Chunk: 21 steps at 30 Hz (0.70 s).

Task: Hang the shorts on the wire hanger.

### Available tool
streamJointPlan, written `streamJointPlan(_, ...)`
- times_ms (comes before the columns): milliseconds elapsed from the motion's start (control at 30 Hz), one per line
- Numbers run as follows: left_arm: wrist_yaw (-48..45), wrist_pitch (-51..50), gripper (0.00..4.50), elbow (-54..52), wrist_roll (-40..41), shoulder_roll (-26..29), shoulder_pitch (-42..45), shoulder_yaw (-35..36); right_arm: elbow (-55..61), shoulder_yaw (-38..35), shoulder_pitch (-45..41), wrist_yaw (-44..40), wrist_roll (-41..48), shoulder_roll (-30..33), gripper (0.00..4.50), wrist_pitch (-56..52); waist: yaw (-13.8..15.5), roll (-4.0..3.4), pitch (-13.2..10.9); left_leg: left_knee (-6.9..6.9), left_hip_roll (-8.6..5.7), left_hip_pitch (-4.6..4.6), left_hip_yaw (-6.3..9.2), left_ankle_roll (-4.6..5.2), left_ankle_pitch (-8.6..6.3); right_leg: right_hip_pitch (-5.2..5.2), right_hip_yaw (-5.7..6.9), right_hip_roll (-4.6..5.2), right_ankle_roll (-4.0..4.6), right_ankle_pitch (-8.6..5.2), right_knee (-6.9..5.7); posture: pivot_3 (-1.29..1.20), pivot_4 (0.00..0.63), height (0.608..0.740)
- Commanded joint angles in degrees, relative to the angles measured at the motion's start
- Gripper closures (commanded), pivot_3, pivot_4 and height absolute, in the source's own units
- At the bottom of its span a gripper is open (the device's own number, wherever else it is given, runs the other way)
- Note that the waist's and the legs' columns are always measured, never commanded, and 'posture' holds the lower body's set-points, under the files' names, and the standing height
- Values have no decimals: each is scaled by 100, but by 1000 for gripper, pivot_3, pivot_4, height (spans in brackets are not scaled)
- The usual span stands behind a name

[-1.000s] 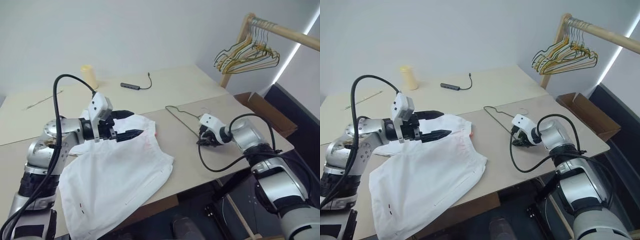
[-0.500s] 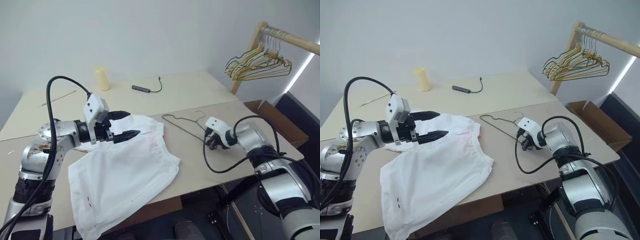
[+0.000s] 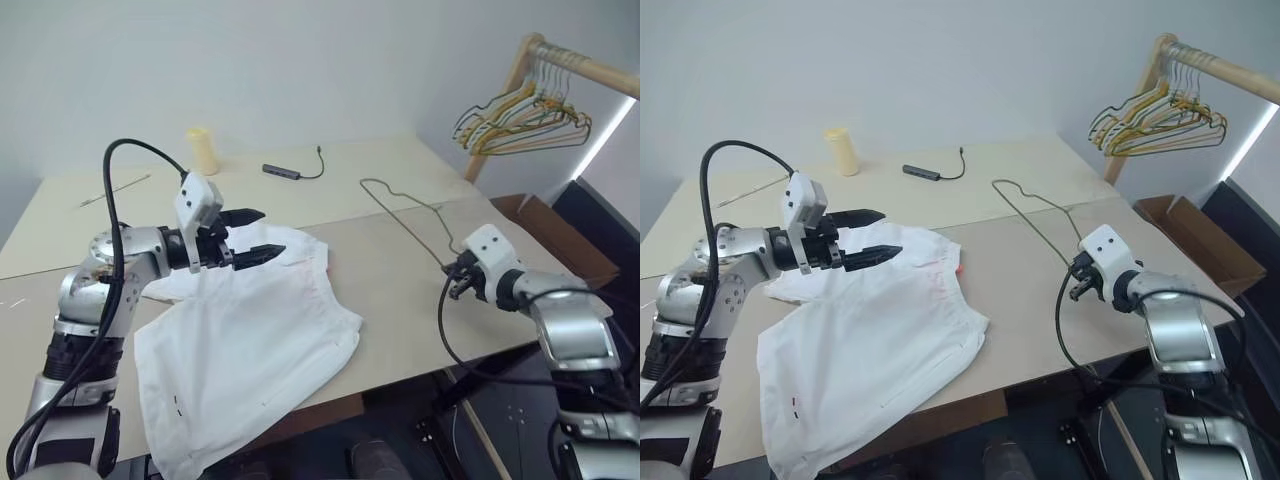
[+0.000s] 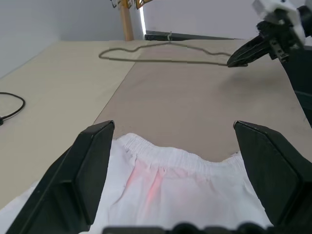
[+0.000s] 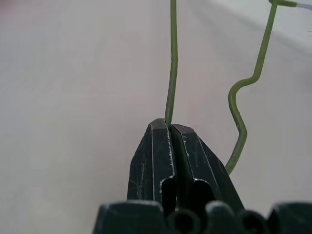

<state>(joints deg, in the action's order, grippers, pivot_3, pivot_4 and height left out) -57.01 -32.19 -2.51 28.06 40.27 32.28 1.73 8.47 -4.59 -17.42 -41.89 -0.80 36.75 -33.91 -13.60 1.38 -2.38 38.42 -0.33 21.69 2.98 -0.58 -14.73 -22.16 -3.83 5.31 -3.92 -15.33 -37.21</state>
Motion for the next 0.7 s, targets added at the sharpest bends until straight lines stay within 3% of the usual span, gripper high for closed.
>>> streamJointPlan(33,-120,221,246,246,-105,-12,363,-8,647,-65,365,249,-257,249,4482,1508,-76,0,0,2,-1,-1,-3,0,0,0,-5,0,-4,3,0,-277,0,740)
streamJointPlan(100,-181,269,246,494,-141,-48,552,-31,617,116,651,550,-734,451,4482,2790,-140,0,0,5,-6,-1,-3,0,0,2,-5,2,-8,4,0,-282,0,740)
streamJointPlan(300,-365,93,246,1144,-31,-111,1073,68,-102,378,612,1591,-1871,820,4482,5186,-349,0,0,22,-6,-2,-8,1,0,8,-9,0,-14,8,0,-290,0,740)
streamJointPlan(700,-1514,-38,246,2436,-392,-84,1990,-502,-1643,877,-265,2907,-3214,1198,4482,7656,-590,1,-1,32,-10,-26,-6,3,0,42,-12,0,-18,11,4,-286,0,740)
